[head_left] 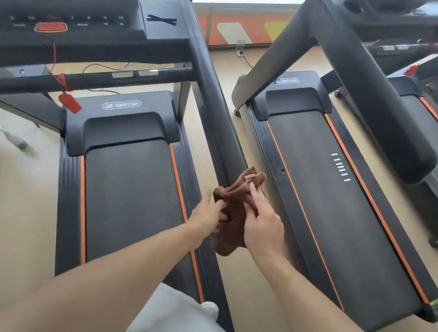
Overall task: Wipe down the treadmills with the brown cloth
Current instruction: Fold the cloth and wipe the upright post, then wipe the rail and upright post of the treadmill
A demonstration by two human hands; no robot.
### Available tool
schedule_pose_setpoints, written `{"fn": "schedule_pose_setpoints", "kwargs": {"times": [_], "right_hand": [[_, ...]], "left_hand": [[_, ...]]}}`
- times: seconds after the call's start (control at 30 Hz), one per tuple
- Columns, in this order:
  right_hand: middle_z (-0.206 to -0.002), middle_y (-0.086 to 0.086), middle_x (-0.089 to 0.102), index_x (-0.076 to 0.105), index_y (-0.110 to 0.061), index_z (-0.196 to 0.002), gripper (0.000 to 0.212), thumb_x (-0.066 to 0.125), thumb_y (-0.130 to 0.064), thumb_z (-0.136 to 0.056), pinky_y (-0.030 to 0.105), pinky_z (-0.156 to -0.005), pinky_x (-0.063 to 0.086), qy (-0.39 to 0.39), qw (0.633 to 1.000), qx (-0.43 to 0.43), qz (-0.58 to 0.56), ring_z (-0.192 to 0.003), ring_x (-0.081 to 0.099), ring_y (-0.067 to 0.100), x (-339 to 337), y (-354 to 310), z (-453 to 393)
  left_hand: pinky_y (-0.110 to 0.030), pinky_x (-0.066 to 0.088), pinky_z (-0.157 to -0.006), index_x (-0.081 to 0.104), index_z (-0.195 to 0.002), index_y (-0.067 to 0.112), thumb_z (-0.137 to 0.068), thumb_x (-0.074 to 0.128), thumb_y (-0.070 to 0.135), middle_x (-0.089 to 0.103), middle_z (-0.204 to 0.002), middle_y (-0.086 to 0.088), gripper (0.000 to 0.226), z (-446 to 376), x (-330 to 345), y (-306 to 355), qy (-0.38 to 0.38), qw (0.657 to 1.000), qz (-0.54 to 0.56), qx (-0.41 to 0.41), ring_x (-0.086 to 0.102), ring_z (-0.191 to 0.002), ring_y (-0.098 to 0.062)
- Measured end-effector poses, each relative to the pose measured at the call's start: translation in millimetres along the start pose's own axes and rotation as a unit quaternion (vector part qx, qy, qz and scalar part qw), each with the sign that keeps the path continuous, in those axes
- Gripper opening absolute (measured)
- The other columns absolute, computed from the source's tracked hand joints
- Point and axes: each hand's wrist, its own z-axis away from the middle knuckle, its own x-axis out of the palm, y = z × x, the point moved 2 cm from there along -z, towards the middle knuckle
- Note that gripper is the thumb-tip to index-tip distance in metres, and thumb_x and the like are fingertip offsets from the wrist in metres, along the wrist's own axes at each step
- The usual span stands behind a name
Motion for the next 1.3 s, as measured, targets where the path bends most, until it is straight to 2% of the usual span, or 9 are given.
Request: {"fn": "schedule_pose_setpoints", "kwargs": {"times": [0.07,0.2,0.33,0.5,0.6,0.73,1.07,1.23,1.3], "right_hand": [[-0.156,-0.013,0.045,0.044,-0.041,-0.152,0.048,0.048,-0.025,-0.106,0.043,-0.100,0.052,0.003,1.000,-0.008,0.026,-0.131,0.057,0.024,4,-3,-3],[-0.162,-0.010,0.037,0.030,-0.036,-0.159,0.050,0.037,-0.036,-0.109,0.045,-0.102,0.049,-0.020,0.997,-0.010,0.075,-0.134,0.053,0.025,16,-16,-33],[-0.161,-0.006,0.038,0.012,-0.034,-0.163,0.057,0.024,-0.048,-0.108,0.048,-0.101,0.046,-0.031,0.993,0.010,0.112,-0.135,0.050,0.026,33,-42,-81],[-0.158,-0.004,0.041,0.015,-0.029,-0.163,0.058,0.025,-0.045,-0.109,0.048,-0.095,0.045,-0.012,0.989,0.016,0.147,-0.134,0.051,0.029,60,-84,-154],[-0.156,-0.002,0.044,0.017,-0.028,-0.163,0.056,0.027,-0.043,-0.109,0.047,-0.093,0.045,0.000,0.987,0.013,0.162,-0.132,0.052,0.030,78,-115,-206],[-0.156,-0.002,0.045,0.020,-0.028,-0.162,0.055,0.029,-0.041,-0.109,0.047,-0.092,0.046,0.027,0.982,0.000,0.186,-0.129,0.054,0.030,103,-154,-265],[-0.161,-0.008,0.039,0.038,-0.036,-0.155,0.047,0.036,-0.037,-0.108,0.045,-0.110,0.040,0.078,0.984,-0.011,0.162,-0.140,0.045,0.024,142,-203,-347],[-0.165,-0.009,0.032,0.035,-0.034,-0.157,0.049,0.034,-0.041,-0.108,0.046,-0.114,0.036,0.076,0.983,-0.005,0.166,-0.145,0.040,0.024,157,-218,-380],[-0.167,-0.008,0.027,0.031,-0.034,-0.159,0.052,0.030,-0.044,-0.108,0.047,-0.115,0.035,0.065,0.981,-0.001,0.182,-0.147,0.036,0.024,163,-225,-393]], "left_hand": [[-0.042,0.061,-0.088,0.051,-0.134,0.035,-0.103,0.048,0.041,0.076,-0.093,-0.012,0.031,-7,-5,4,-0.024,1.000,-0.014,-0.006,0.074,-0.092,-0.027],[-0.048,0.062,-0.086,0.064,-0.118,0.013,-0.101,0.057,0.026,0.071,-0.084,-0.008,0.022,-29,-17,2,-0.015,1.000,0.019,0.003,0.074,-0.087,-0.030],[-0.043,0.062,-0.077,0.063,-0.087,0.020,-0.096,0.067,0.037,0.069,-0.081,-0.003,0.020,-49,-42,31,0.147,0.981,0.052,0.112,0.072,-0.081,-0.025],[-0.033,0.055,-0.063,0.059,-0.075,0.025,-0.089,0.077,0.039,0.064,-0.062,0.001,0.026,-87,-95,107,0.201,0.960,0.049,0.187,0.072,-0.067,-0.019],[-0.035,0.057,-0.067,0.061,-0.078,0.021,-0.086,0.081,0.036,0.068,-0.057,0.001,0.025,-110,-128,149,0.205,0.954,0.070,0.208,0.073,-0.059,-0.015],[-0.046,0.064,-0.073,0.065,-0.091,0.014,-0.088,0.080,0.025,0.075,-0.069,-0.003,0.018,-143,-167,197,0.133,0.959,0.113,0.224,0.076,-0.068,-0.018],[-0.038,0.063,-0.082,0.062,-0.100,0.017,-0.097,0.067,0.017,0.078,-0.087,0.000,0.005,-191,-230,270,0.118,0.951,0.104,0.266,0.076,-0.085,-0.007],[-0.043,0.060,-0.090,0.060,-0.099,0.022,-0.098,0.064,0.020,0.078,-0.090,0.003,0.004,-219,-246,294,0.136,0.945,0.079,0.287,0.075,-0.090,-0.008],[-0.036,0.057,-0.094,0.058,-0.101,0.024,-0.098,0.061,0.020,0.078,-0.091,0.009,0.006,-227,-250,303,0.158,0.942,0.055,0.292,0.073,-0.092,-0.003]]}}
